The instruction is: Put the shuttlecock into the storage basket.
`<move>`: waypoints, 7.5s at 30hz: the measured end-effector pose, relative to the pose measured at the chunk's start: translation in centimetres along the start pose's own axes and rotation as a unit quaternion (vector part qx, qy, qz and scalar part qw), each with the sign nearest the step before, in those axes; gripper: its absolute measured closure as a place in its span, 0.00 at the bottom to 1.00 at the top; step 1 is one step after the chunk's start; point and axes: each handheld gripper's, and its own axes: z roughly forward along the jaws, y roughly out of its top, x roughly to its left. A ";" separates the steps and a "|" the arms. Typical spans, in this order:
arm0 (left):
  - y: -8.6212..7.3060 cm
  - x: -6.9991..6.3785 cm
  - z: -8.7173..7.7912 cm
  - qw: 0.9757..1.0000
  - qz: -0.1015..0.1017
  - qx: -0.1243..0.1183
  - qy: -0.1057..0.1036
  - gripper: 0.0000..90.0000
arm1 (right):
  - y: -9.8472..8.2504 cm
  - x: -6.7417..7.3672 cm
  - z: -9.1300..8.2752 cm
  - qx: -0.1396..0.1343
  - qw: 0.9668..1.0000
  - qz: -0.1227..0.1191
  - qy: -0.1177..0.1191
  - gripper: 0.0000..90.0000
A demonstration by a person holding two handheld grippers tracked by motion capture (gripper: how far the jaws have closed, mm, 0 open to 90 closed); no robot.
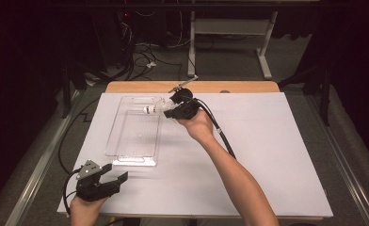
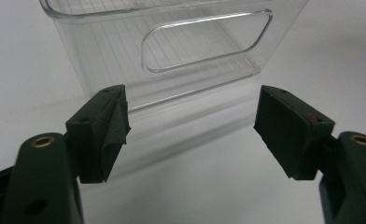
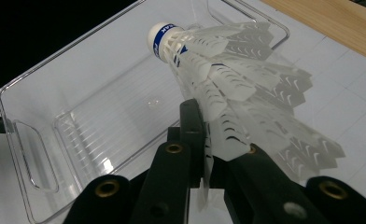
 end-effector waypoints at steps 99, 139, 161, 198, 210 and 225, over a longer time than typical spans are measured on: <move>0.2 0.0 0.1 1.000 0.003 -0.005 -0.010 0.30 | 4.5 2.5 11.3 0.095 0.995 -0.036 -0.007 0.97; 0.3 0.2 0.1 1.000 0.000 -0.006 -0.010 0.30 | 4.7 3.6 12.5 0.123 0.991 -0.050 -0.014 0.86; 0.2 0.2 0.0 1.000 -0.001 -0.006 -0.009 0.30 | 4.7 3.0 11.5 0.135 0.990 -0.038 -0.026 0.60; 0.2 0.2 0.2 1.000 -0.001 -0.004 -0.012 0.30 | 3.6 1.9 8.3 0.123 0.992 -0.010 -0.014 0.68; 0.2 0.2 0.2 1.000 -0.002 -0.004 -0.012 0.30 | 3.3 1.5 6.6 0.094 0.996 0.001 -0.009 0.68; 0.2 0.2 0.2 1.000 0.000 -0.002 -0.013 0.30 | 1.8 0.1 4.9 0.076 0.997 0.023 -0.014 0.67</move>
